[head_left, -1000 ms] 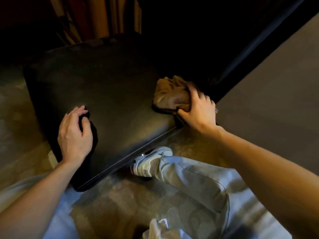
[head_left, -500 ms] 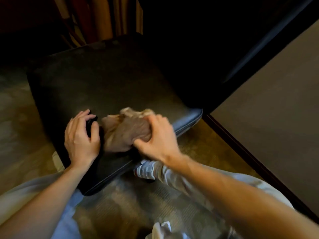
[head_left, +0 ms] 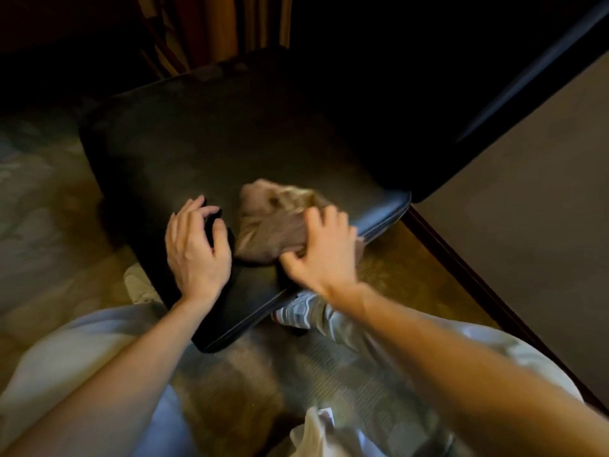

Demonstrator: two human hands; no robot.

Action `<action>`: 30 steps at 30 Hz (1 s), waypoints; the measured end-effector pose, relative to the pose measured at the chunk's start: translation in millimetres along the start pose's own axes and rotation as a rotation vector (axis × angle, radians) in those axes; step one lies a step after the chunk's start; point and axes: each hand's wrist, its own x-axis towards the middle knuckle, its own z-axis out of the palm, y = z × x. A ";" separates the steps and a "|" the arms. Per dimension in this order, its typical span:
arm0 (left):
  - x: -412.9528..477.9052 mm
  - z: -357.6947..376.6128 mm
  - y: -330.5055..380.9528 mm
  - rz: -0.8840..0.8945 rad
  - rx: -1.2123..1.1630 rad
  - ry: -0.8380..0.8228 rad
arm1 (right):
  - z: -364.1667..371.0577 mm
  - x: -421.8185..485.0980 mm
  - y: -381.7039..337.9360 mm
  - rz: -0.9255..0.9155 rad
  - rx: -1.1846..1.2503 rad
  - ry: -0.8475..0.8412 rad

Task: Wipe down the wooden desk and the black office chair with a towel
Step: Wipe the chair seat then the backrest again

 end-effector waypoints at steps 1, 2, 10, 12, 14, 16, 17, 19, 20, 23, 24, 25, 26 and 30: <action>-0.8 1.1 1.5 -0.025 -0.023 0.005 | 8.0 -14.2 -17.6 -0.053 0.068 -0.029; -0.6 -0.1 3.0 -0.067 -0.074 0.004 | 13.0 -25.8 -31.1 -0.080 0.144 -0.060; 10.9 -38.1 -5.5 -0.254 -0.311 -0.013 | -49.1 12.3 28.2 -0.120 0.282 0.083; 8.2 -45.4 -18.2 -0.317 -0.205 0.002 | -53.9 29.4 43.8 -0.104 0.093 -0.025; 4.7 -47.4 -26.4 -0.381 -0.133 -0.074 | -41.4 28.4 40.2 -0.054 -0.051 -0.134; 2.2 -46.9 -32.7 -0.424 -0.142 -0.171 | -16.1 4.7 13.7 -0.047 -0.032 -0.117; 3.0 -47.8 -35.8 -0.433 -0.157 -0.195 | -1.2 -13.8 -5.4 -0.076 -0.006 -0.104; 8.6 -50.3 -40.7 -0.438 -0.201 -0.209 | 25.7 -52.0 -40.5 -0.204 0.024 -0.069; 11.9 -54.0 -44.2 -0.449 -0.225 -0.210 | 38.2 -68.4 -57.4 -0.319 0.018 -0.060; 21.8 -66.4 -53.0 -0.486 -0.268 -0.217 | 56.0 -91.8 -87.4 -0.768 -0.087 -0.148; 22.6 -69.5 -54.7 -0.490 -0.257 -0.221 | 54.5 -90.9 -88.0 -0.823 -0.082 -0.159; 21.6 -71.8 -56.0 -0.489 -0.237 -0.222 | 50.1 -90.2 -84.5 -0.790 -0.039 -0.125; 19.8 -73.0 -58.0 -0.498 -0.216 -0.220 | 46.0 -88.5 -75.9 -0.691 0.037 -0.070; 11.2 -79.2 -69.8 -0.636 -0.201 -0.281 | 10.1 -75.4 -17.8 -0.061 0.301 0.205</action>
